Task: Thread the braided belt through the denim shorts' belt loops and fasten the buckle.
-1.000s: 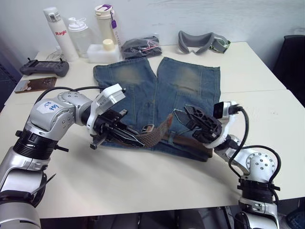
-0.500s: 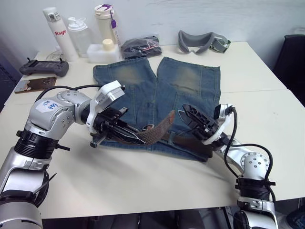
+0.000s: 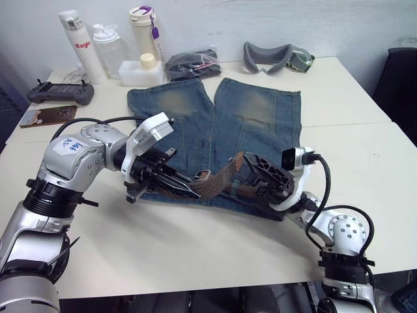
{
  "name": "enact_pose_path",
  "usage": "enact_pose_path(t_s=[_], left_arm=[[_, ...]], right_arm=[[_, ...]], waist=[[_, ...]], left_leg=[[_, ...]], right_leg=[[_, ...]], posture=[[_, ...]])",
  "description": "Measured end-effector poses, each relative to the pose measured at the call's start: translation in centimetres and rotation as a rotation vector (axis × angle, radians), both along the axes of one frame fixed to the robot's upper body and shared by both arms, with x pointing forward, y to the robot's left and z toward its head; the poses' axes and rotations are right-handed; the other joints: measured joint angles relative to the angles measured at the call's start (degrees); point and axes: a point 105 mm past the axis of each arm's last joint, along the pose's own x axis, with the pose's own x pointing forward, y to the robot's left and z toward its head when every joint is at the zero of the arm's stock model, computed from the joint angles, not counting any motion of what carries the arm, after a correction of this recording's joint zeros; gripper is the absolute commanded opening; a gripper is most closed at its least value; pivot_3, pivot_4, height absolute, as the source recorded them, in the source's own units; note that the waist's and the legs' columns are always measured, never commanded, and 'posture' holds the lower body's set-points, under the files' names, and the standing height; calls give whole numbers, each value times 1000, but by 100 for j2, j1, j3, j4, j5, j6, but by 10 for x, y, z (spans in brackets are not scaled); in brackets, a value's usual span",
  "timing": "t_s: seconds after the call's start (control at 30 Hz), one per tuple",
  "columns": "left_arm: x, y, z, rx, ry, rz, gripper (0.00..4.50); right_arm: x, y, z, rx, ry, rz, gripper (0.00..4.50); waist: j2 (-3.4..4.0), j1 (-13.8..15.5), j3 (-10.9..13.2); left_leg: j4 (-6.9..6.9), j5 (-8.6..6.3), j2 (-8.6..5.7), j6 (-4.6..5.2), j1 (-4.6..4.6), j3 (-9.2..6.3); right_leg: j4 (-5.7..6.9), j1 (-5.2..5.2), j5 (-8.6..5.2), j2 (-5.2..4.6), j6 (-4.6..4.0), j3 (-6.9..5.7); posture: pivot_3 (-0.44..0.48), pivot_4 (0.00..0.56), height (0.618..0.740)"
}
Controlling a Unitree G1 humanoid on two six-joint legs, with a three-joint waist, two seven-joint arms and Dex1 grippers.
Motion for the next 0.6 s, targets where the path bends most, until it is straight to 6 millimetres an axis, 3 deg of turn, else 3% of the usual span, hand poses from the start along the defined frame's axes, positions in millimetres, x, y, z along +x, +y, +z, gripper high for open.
enact_pose_path(t_s=[0.1, 0.13, 0.2, 0.37, 0.43, 0.57, 0.6], left_arm=[[0, 0, 0, 3, -2, 2, 176], [0, 0, 0, 4, -3, 3, 0], [1, 0, -1, 5, -4, 4, 0], [1, 0, -1, 10, -9, 9, 0], [1, 0, -1, 11, -11, 10, 0], [2, 1, -2, 12, -13, 13, 0], [3, 1, -2, 15, -6, 18, 449]], right_arm=[[1, -1, 1, 7, 1, -10, 4500], [1, -2, 1, 5, 3, -11, 3957], [1, -3, 1, -3, 3, -13, 3266], [1, -6, 1, -17, -1, -16, 807], [1, -6, 2, -15, -3, -16, 24], [1, -6, 2, -13, -6, -18, 24], [2, -6, 2, -15, -6, -21, 7]], waist=[[0, -3, 0], [0, -3, 0], [0, -2, 0], [0, -4, 0], [0, -4, 0], [0, 0, 0], [0, 0, 0]], left_leg=[[0, 0, 0, 0, 0, 0], [0, 0, 0, 0, 0, 0], [0, 0, 0, 0, 0, 0], [0, 0, 0, 0, 0, 0], [0, 0, 0, 0, 0, 0], [0, 0, 0, 0, 0, 0], [0, 0, 0, 0, 0, 0]], right_leg=[[0, 0, 0, 0, 0, 0], [0, 0, 0, 0, 0, 0], [0, 0, 0, 0, 0, 0], [0, 0, 0, 0, 0, 0], [0, 0, 0, 0, 0, 0], [-1, 0, 0, 0, 0, 0], [-1, 0, 0, 0, -1, 0]], posture=[[0, 150, 627], [0, 150, 627], [0, 150, 627], [0, 150, 627], [0, 150, 627], [0, 150, 627], [0, 150, 627]])
